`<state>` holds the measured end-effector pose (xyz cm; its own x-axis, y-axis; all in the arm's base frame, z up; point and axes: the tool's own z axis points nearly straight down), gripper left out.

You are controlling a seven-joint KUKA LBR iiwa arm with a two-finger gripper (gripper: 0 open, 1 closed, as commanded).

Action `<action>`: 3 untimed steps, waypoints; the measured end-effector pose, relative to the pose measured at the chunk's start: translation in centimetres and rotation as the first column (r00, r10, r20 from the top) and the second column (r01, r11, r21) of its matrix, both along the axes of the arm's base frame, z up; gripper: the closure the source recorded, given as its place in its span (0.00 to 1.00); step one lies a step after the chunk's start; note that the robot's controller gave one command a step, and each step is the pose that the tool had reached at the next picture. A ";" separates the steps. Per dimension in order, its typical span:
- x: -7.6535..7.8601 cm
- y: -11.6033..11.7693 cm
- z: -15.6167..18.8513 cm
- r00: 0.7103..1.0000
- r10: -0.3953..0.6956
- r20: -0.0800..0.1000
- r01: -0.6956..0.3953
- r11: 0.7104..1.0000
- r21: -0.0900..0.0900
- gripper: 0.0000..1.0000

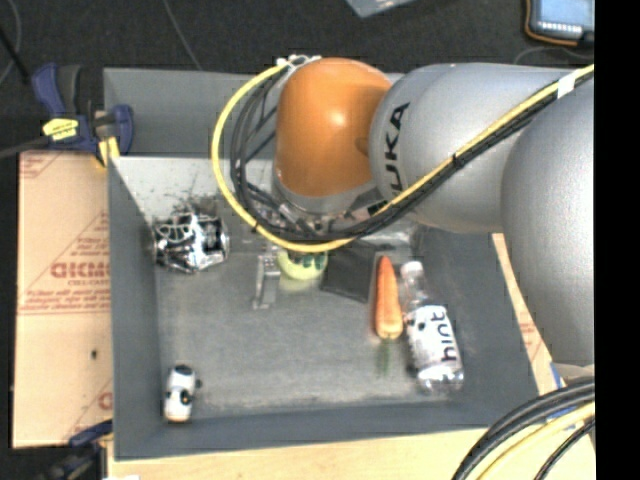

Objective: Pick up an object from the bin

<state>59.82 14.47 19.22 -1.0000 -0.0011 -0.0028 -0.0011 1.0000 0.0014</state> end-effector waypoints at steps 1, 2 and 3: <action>4.9 3.3 -5.7 0.998 0.056 0.008 -0.056 0.998 0.001 0.00; 5.6 4.1 -7.8 0.998 0.064 -0.005 -0.064 0.998 0.000 0.00; 5.8 2.8 -3.9 0.998 -0.067 0.013 0.067 0.998 0.005 0.00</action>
Offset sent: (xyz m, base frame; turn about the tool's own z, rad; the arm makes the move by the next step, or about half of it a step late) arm 0.0558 0.0498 -0.0347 -0.0646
